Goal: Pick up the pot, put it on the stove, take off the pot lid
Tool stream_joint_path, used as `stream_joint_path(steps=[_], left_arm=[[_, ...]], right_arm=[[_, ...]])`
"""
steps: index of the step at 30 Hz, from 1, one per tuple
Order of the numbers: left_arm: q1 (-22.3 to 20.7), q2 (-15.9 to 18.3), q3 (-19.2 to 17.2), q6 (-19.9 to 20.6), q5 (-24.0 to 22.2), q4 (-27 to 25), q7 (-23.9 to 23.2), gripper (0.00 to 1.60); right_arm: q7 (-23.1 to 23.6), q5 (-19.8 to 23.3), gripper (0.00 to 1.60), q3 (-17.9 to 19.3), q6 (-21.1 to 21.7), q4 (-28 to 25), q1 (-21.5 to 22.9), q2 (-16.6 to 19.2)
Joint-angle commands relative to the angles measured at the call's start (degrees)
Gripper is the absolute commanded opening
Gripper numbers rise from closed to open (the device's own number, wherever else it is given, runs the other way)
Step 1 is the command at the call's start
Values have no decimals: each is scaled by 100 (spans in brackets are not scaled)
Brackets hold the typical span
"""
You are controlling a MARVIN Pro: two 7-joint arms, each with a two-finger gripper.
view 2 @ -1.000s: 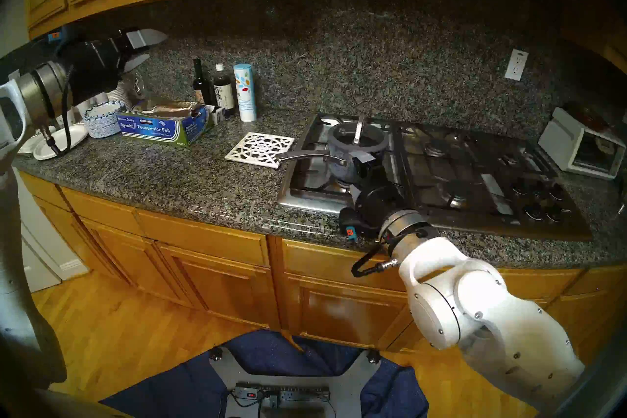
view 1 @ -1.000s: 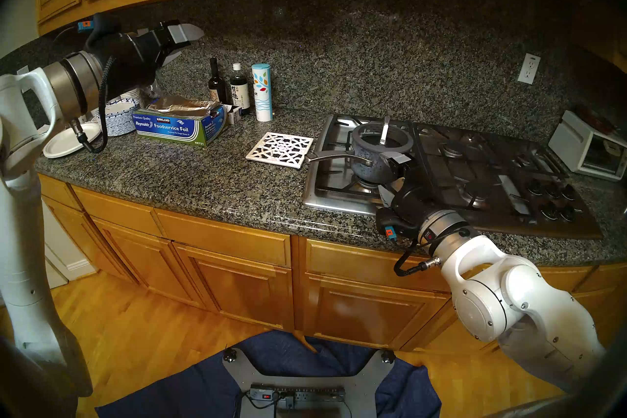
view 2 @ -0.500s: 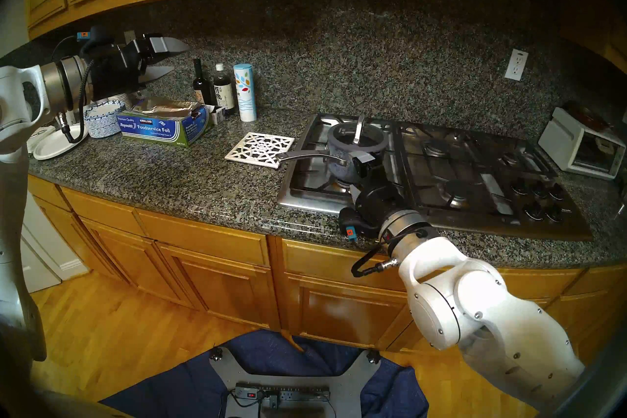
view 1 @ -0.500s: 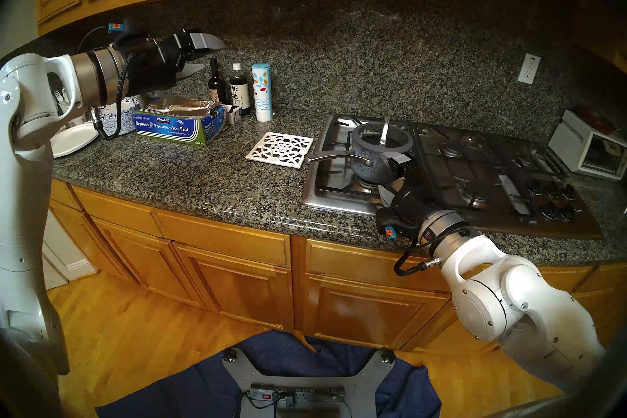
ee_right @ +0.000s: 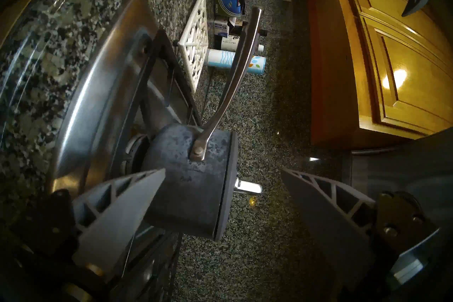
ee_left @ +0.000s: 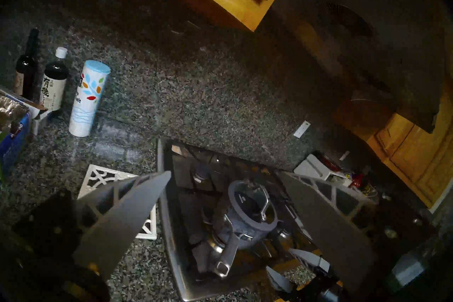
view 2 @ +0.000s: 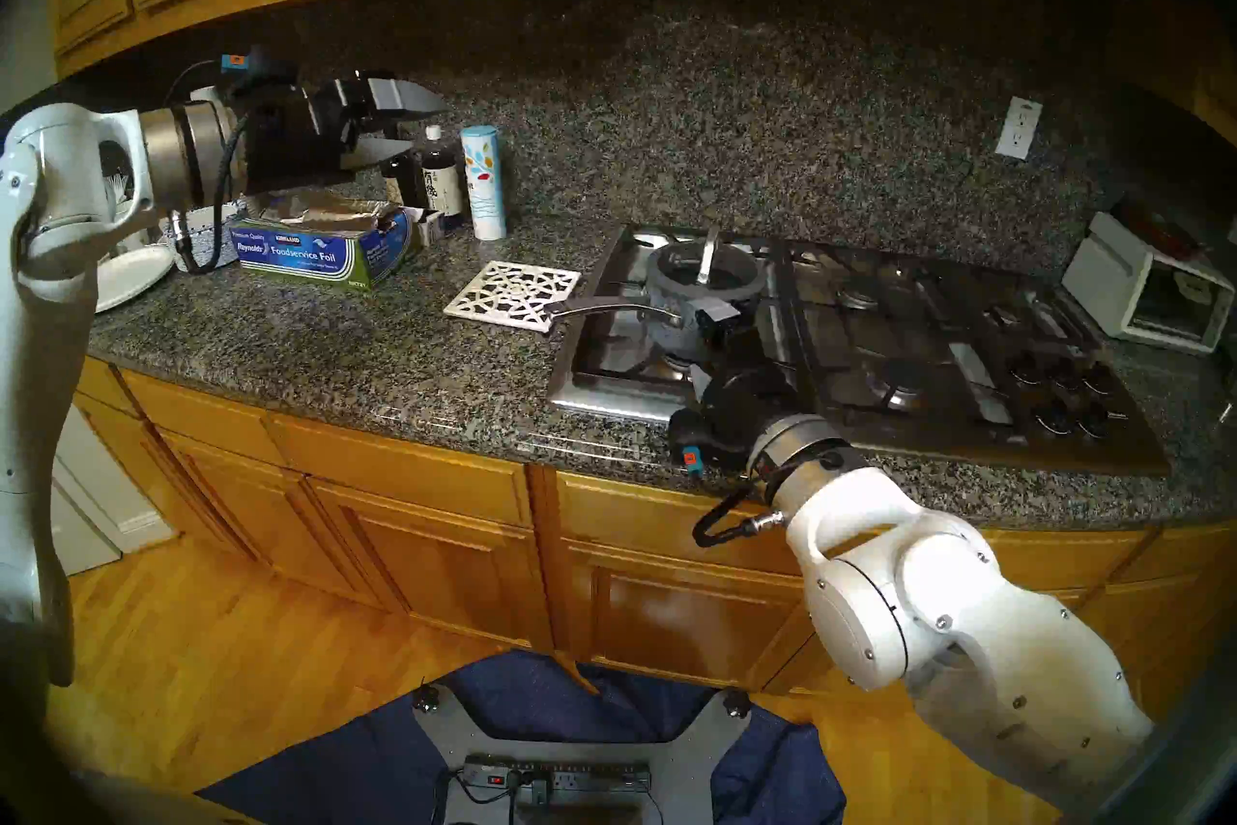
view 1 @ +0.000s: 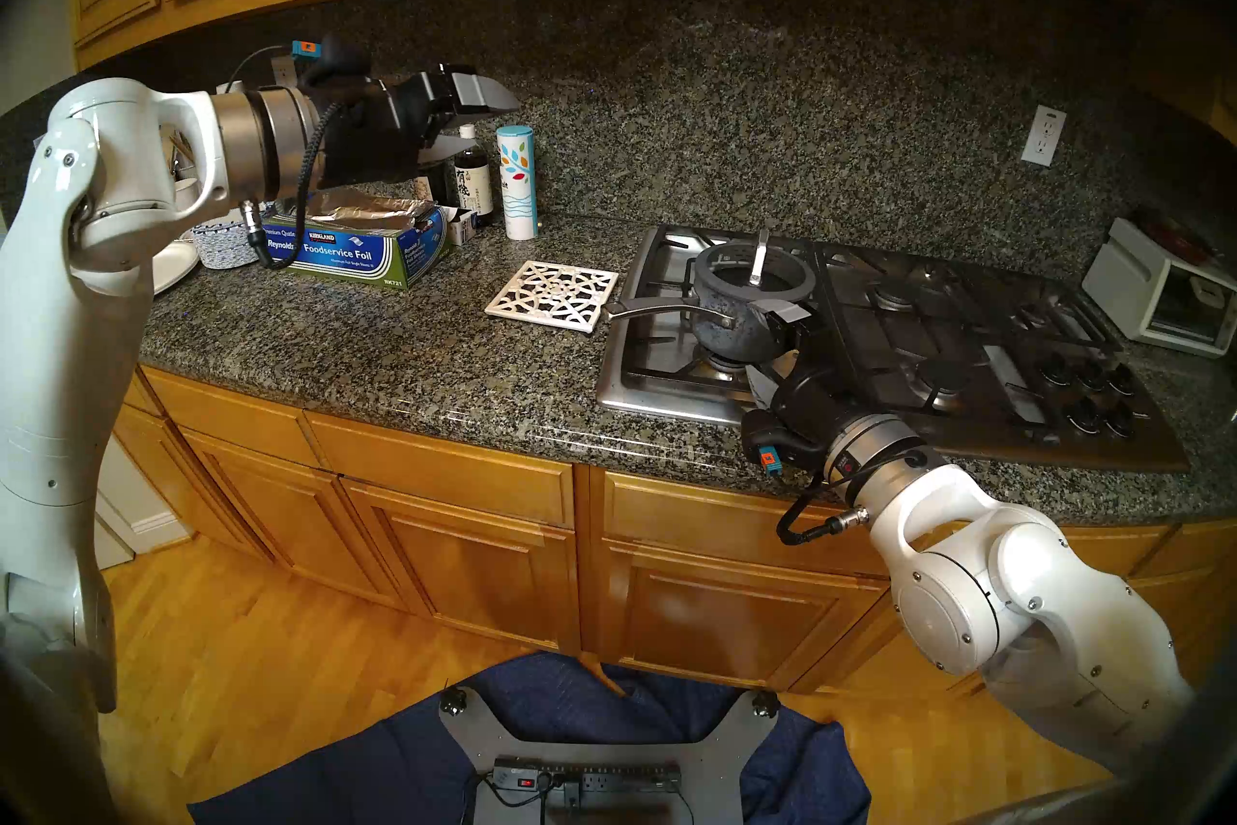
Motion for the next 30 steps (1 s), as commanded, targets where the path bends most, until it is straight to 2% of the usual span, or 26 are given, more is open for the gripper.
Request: stream_joint_path(steps=[1, 4, 5, 6, 14, 15, 16, 17, 21, 22, 23, 24, 26, 30], left_arm=[[-620, -354, 371, -384, 323, 56, 5, 160], [-805, -525, 583, -439, 479, 107, 32, 160], [-749, -589, 586, -484, 545, 73, 22, 160], [-890, -697, 728, -495, 638, 123, 46, 160], [-1130, -1130, 1098, -543, 1017, 259, 110, 160], [-1363, -1176, 1290, -501, 1060, 396, 158, 160], [-1159, -1244, 1219, -567, 1159, 306, 121, 160], [-1297, -1331, 1325, -534, 1213, 401, 158, 160], [-1376, -1568, 1491, -568, 1446, 493, 187, 160], [-1551, -1654, 1604, -526, 1496, 608, 228, 160], [-1439, -1677, 1589, -570, 1557, 547, 195, 160], [-1580, -1790, 1679, -526, 1607, 648, 243, 160], [-1553, -1868, 1740, -543, 1676, 665, 250, 160], [-1795, -2197, 2009, -476, 1889, 940, 372, 160]], right_arm=[[-88, -26, 160, 86, 3, -157, 93, -13], [-84, -26, 160, 84, 3, -157, 95, -14], [-83, -27, 160, 84, 3, -157, 95, -15], [-82, -27, 160, 84, 3, -157, 95, -15], [-80, -29, 160, 85, 2, -157, 95, -19], [-80, -29, 160, 85, 2, -157, 95, -19], [-80, -29, 160, 85, 2, -157, 95, -19], [-81, -29, 160, 85, 2, -157, 95, -20], [-79, -30, 160, 85, 1, -157, 95, -21], [-79, -30, 160, 85, 1, -157, 95, -22], [-78, -30, 160, 85, 1, -157, 96, -22], [-78, -30, 160, 85, 1, -157, 96, -22], [-77, -30, 160, 84, 1, -157, 96, -23], [-77, -31, 160, 86, 1, -157, 95, -24]])
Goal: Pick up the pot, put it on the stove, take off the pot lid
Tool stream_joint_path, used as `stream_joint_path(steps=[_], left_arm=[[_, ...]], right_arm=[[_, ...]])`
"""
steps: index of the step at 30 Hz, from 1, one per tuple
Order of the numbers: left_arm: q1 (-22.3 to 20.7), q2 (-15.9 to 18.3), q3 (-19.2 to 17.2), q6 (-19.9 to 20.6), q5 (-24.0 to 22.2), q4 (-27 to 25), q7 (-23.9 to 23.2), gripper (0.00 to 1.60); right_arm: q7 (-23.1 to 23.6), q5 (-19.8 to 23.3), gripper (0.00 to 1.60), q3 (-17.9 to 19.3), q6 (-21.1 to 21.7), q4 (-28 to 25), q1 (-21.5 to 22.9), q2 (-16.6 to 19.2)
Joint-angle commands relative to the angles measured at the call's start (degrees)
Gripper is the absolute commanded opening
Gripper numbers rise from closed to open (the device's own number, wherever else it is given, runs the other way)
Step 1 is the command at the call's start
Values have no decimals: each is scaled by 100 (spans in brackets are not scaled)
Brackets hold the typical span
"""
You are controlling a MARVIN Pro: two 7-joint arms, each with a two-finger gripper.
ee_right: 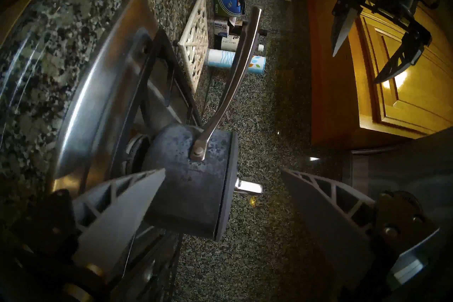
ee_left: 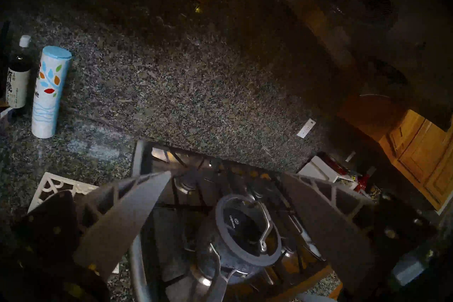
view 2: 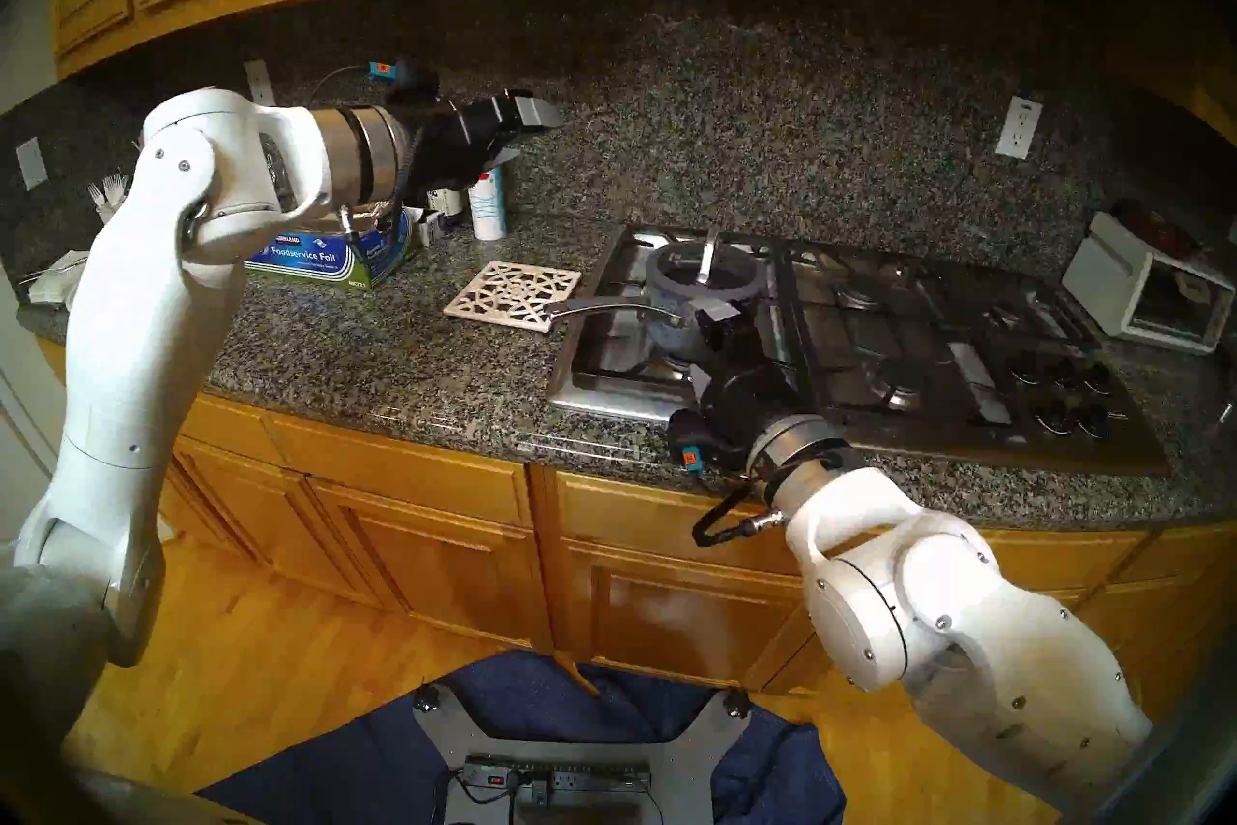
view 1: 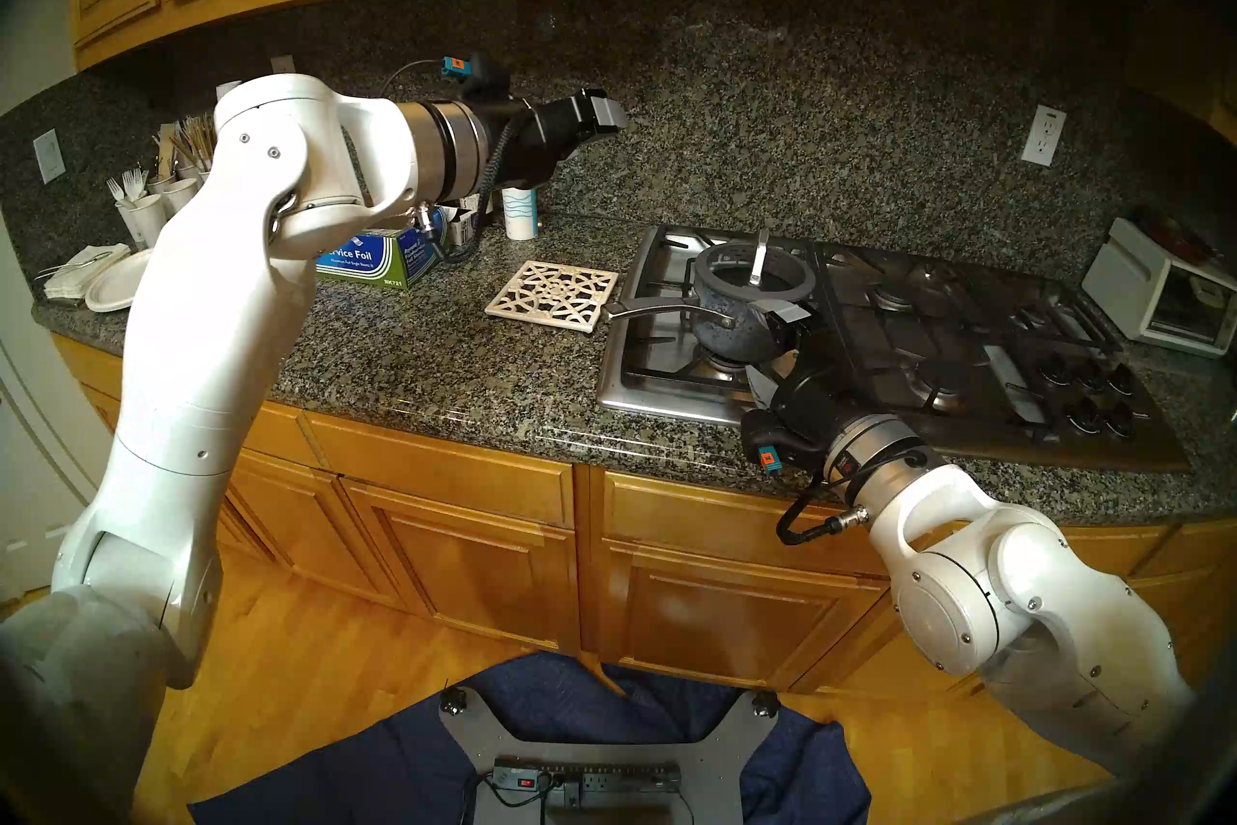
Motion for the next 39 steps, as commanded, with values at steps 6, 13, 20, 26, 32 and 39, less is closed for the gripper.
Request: stream_joint_path(steps=[6, 13, 20, 26, 32, 39], left_arm=[[-824, -890, 389, 39, 500, 432, 202, 160], [-1109, -1026, 491, 182, 606, 723, 268, 160], [-1290, -1075, 544, 322, 630, 909, 252, 160], [-1347, -1122, 536, 419, 661, 994, 219, 160], [-1364, -1158, 512, 482, 695, 1026, 198, 160], [-1635, -1506, 619, 489, 659, 1540, 82, 160]], right_arm=[[-94, -30, 160, 92, 0, -156, 90, -8], [-99, -31, 160, 95, 0, -156, 87, -8], [-105, -30, 160, 100, -1, -156, 82, -7], [-112, -30, 160, 104, -2, -156, 78, -6], [-119, -28, 160, 108, -3, -156, 73, -5], [-116, -29, 160, 106, -3, -156, 75, -6]])
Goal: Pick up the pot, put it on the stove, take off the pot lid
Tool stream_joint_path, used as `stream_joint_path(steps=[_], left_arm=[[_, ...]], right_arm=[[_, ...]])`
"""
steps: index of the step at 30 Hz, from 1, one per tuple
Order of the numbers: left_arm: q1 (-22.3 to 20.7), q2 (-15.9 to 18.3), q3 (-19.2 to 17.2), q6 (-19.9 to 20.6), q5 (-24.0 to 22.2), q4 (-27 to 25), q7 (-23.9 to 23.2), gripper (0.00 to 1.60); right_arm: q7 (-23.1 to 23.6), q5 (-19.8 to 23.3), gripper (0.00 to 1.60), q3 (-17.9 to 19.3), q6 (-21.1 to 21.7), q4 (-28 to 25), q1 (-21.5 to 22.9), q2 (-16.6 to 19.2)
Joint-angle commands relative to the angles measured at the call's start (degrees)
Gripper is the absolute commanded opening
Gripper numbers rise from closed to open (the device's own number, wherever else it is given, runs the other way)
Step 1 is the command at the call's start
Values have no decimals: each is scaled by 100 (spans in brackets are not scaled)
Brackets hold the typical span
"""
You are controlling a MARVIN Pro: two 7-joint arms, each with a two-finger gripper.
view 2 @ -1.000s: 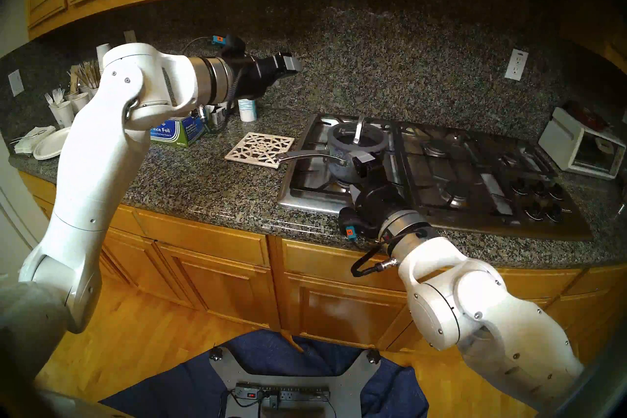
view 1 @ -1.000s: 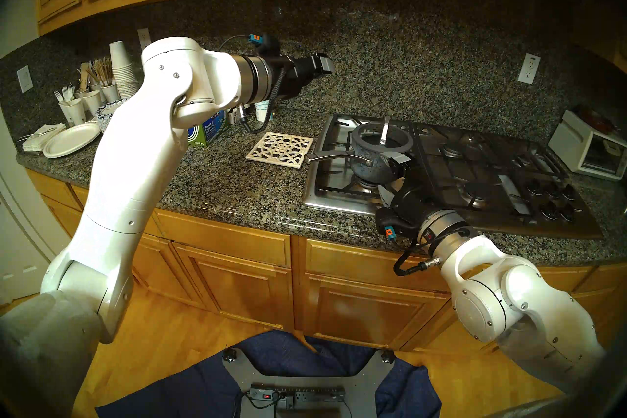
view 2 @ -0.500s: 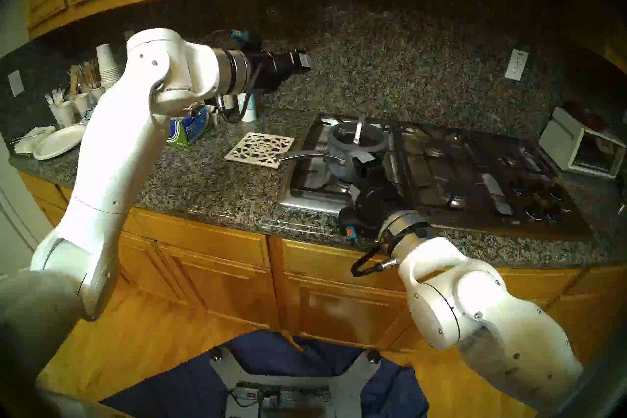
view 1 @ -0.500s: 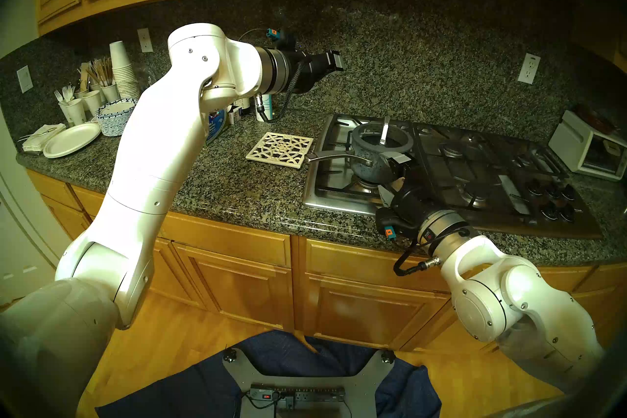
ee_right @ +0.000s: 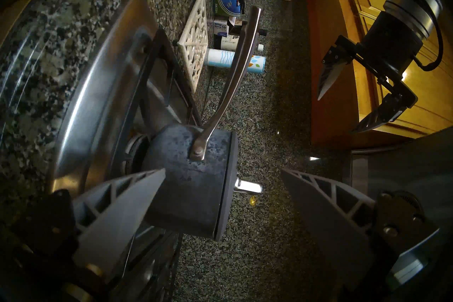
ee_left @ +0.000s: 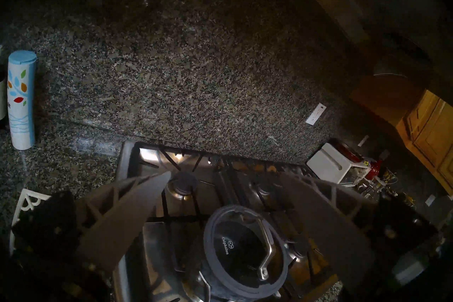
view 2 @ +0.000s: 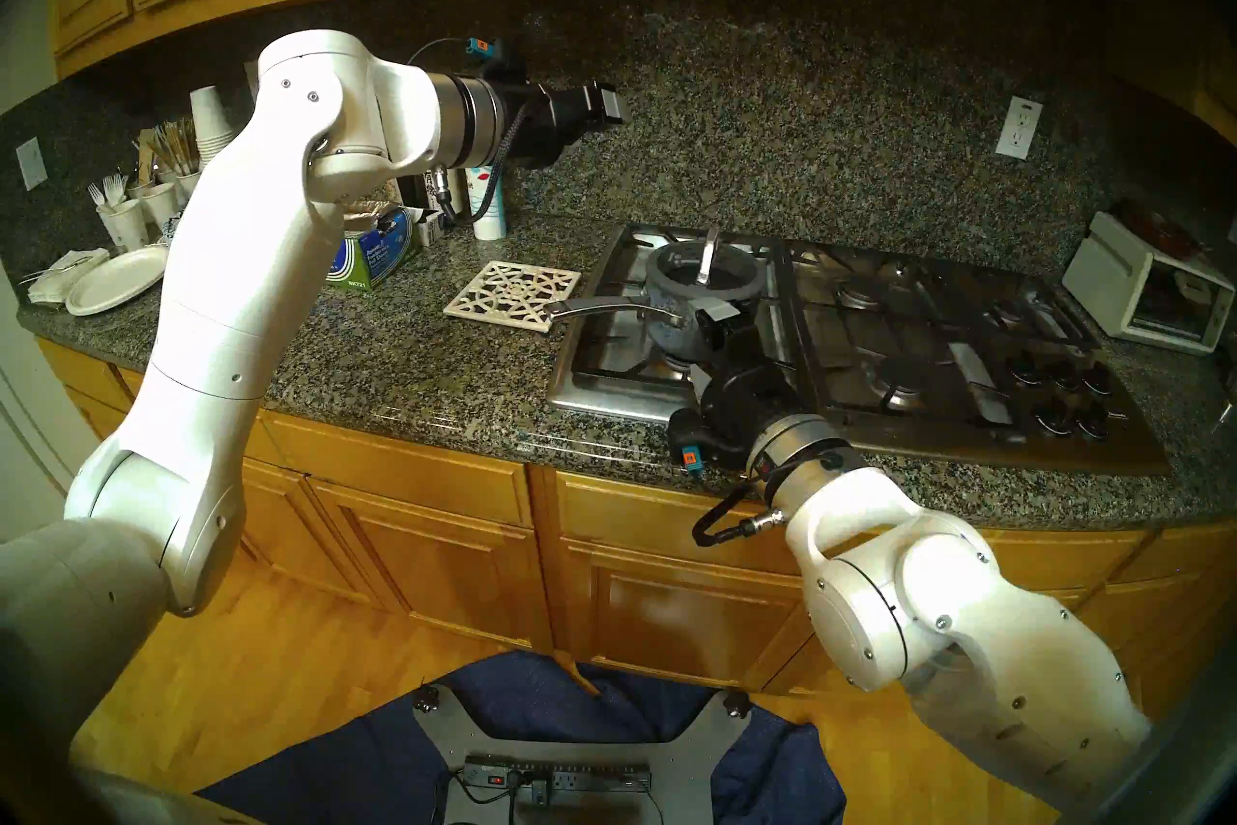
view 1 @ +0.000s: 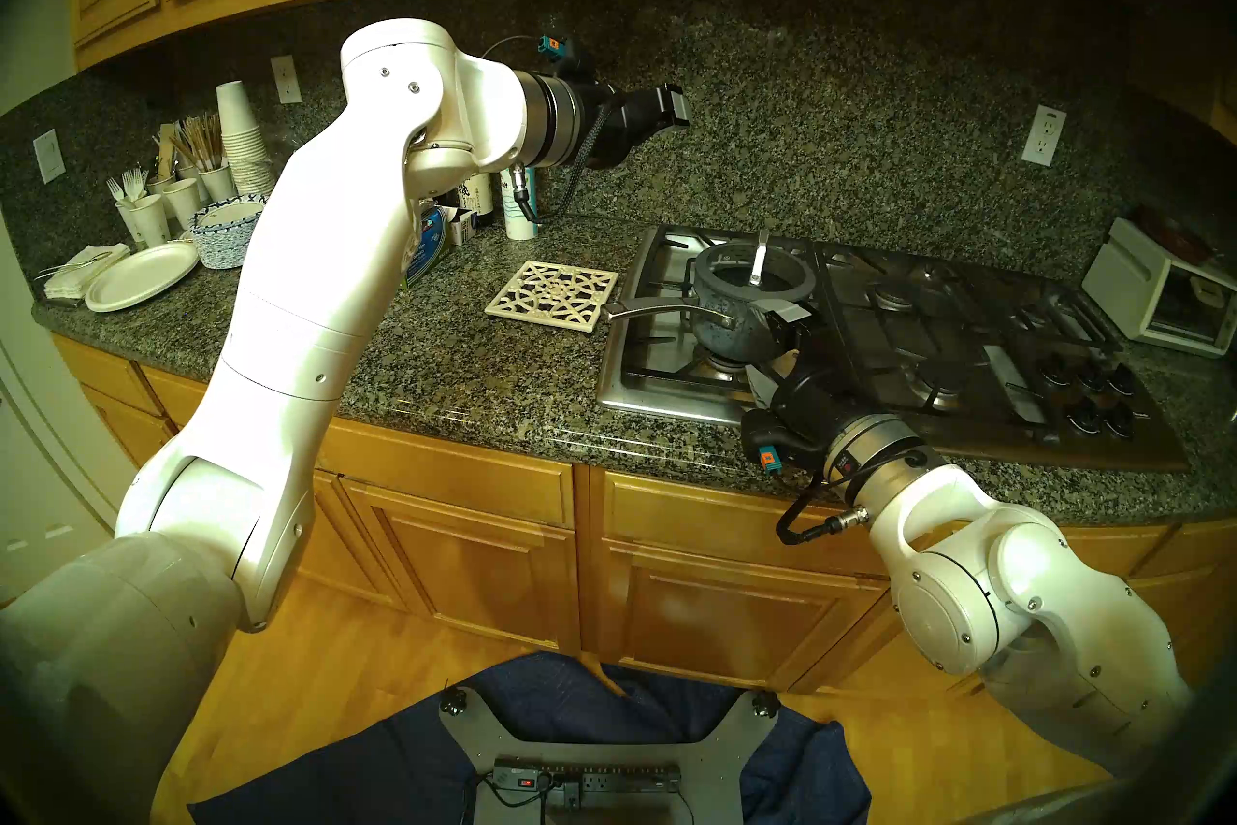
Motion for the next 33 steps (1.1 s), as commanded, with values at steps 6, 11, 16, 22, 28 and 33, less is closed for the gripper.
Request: stream_joint_path(steps=[6, 11, 16, 22, 28, 33], left_arm=[[-627, -506, 38, 65, -208, 661, -306, 160], [-687, -651, -26, 228, -526, 886, -336, 160], [-729, -748, -169, 412, -895, 1074, -310, 160], [-797, -825, -326, 422, -1398, 1353, -145, 160], [-857, -818, -395, 422, -1886, 1575, 126, 160], [-849, -796, -394, 422, -2344, 1694, 517, 160]], right_arm=[[-108, -29, 160, 99, -2, -156, 79, -2], [-104, -29, 160, 97, -2, -156, 81, -2], [-102, -30, 160, 96, -2, -156, 83, -3], [-103, -30, 160, 97, -2, -156, 81, -3], [-107, -29, 160, 100, -3, -156, 79, -2], [-111, -29, 160, 102, -4, -156, 76, -2]])
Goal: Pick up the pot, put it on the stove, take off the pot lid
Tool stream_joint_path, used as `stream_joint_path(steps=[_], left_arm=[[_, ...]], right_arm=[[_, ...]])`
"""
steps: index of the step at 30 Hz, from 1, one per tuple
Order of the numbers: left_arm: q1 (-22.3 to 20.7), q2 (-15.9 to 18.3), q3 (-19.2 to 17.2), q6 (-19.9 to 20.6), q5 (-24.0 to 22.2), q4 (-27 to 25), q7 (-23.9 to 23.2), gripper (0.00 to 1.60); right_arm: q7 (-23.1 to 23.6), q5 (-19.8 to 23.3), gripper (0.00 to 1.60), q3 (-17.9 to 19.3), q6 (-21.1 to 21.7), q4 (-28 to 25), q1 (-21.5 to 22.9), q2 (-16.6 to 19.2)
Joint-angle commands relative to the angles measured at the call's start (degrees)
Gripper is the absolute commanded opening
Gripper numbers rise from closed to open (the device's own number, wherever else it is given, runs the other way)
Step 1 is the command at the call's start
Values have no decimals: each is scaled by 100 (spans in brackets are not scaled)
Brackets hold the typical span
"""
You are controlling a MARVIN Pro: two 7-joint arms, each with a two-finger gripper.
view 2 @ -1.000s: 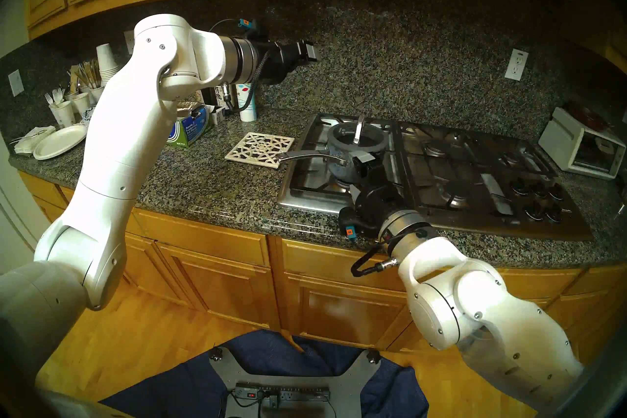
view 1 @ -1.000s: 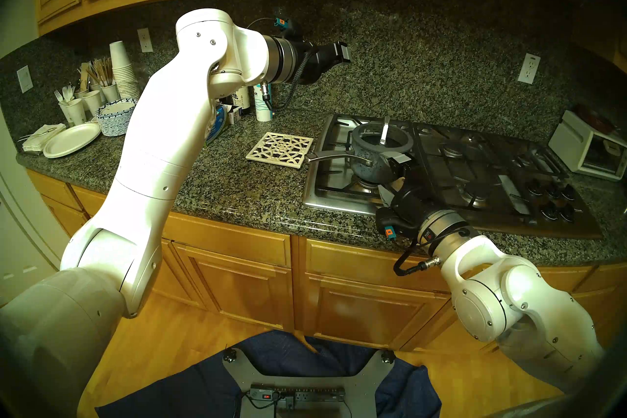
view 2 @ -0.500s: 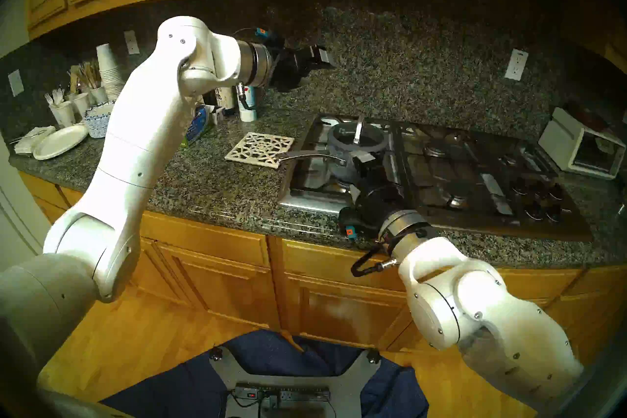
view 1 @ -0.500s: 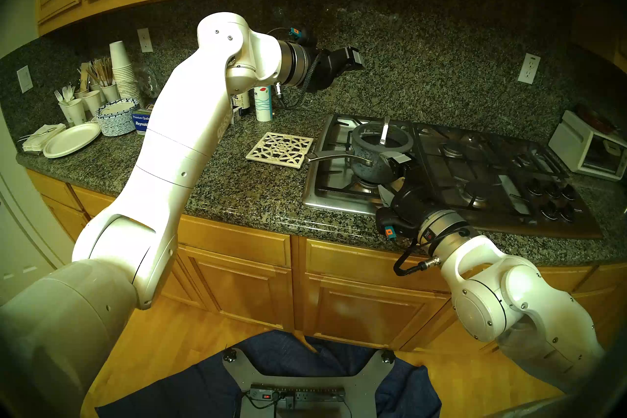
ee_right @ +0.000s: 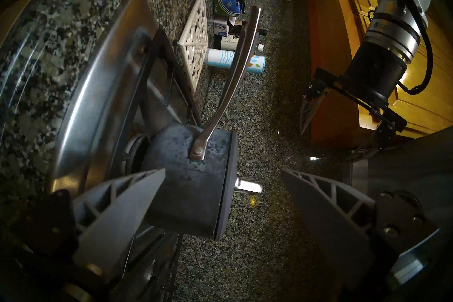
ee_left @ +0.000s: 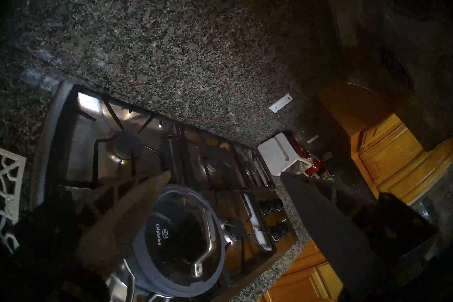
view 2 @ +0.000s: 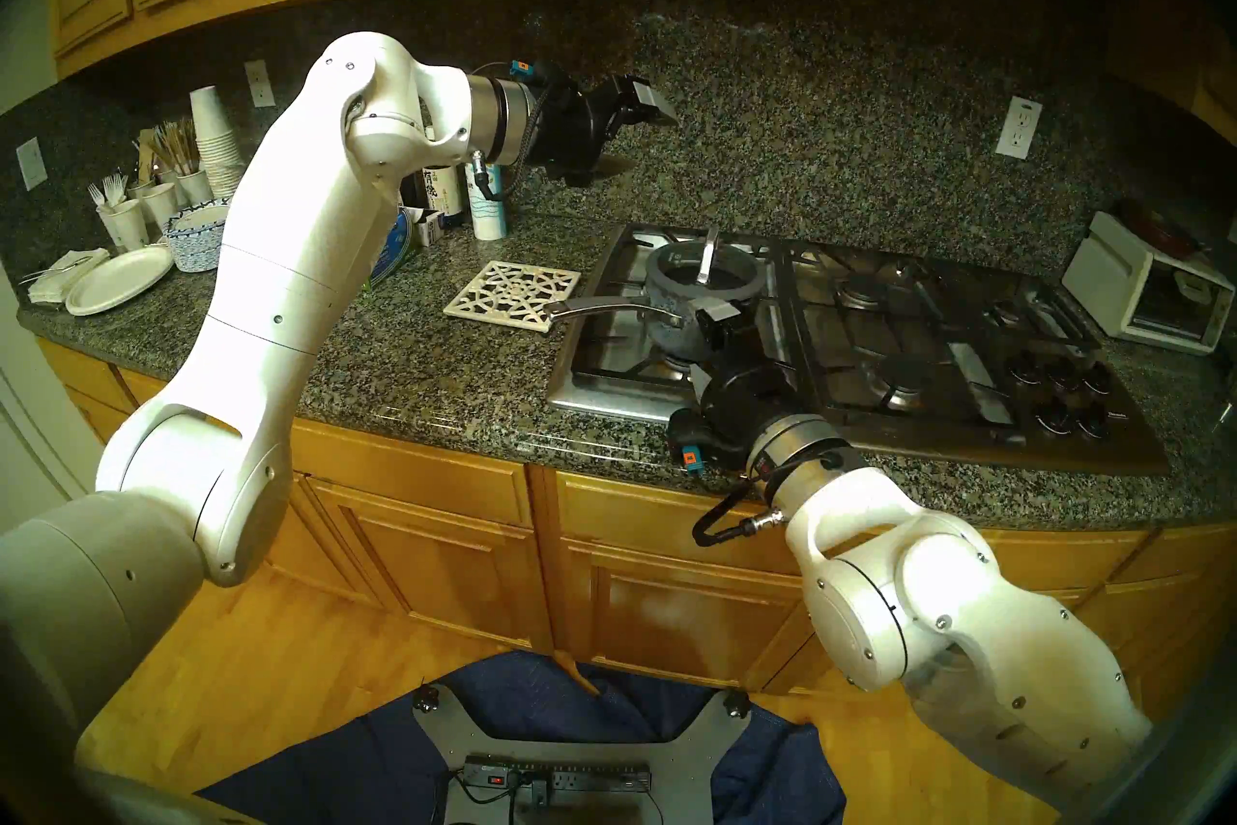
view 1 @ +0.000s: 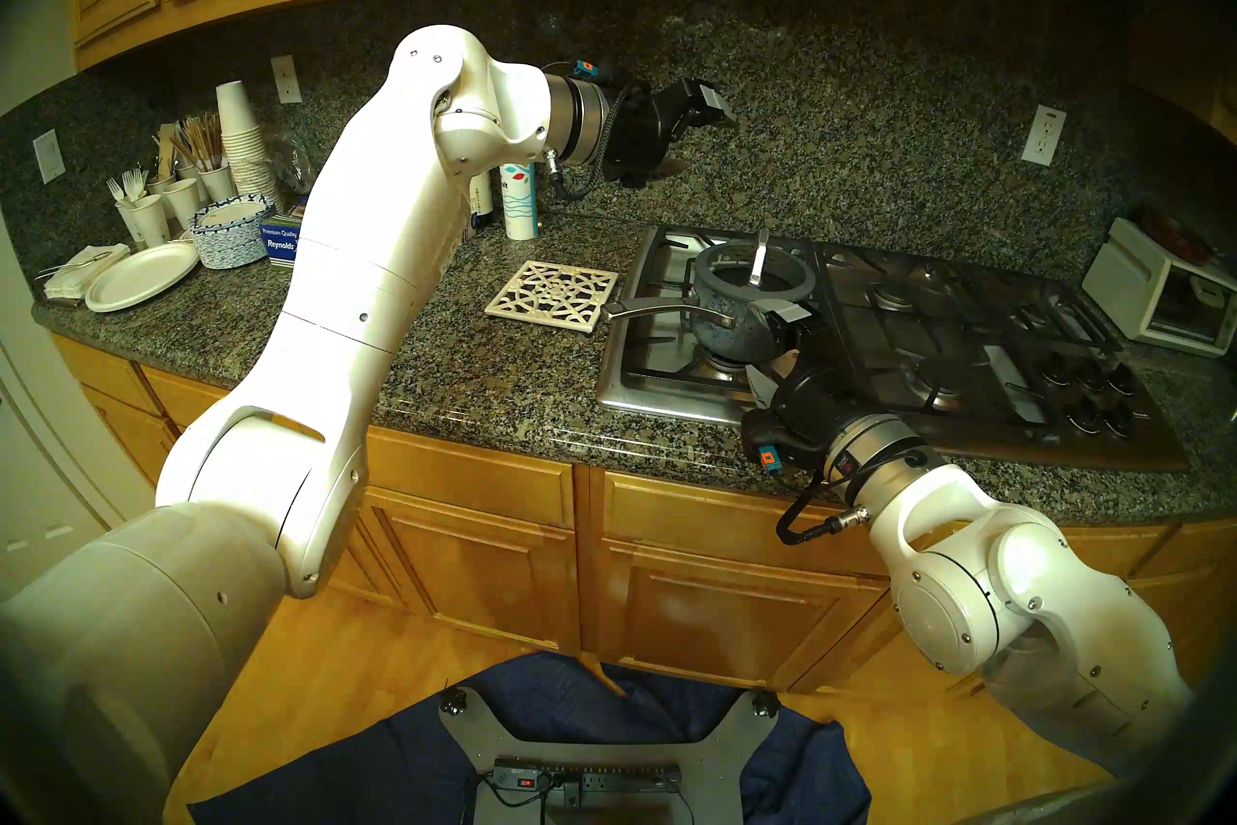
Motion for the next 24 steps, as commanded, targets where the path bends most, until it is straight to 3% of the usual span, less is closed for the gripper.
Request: stream_joint_path(steps=[1, 16, 24], left_arm=[[-311, -49, -124, -20, -613, -10, 316, 160], [-300, -60, -89, -20, -1982, 119, 1332, 160], [-337, -64, -90, -20, -2663, 284, 1638, 160]], right_arm=[[-114, -28, 160, 102, -3, -156, 75, 1], [-115, -28, 160, 103, -4, -156, 74, 0], [-115, -28, 160, 103, -4, -156, 74, 1]])
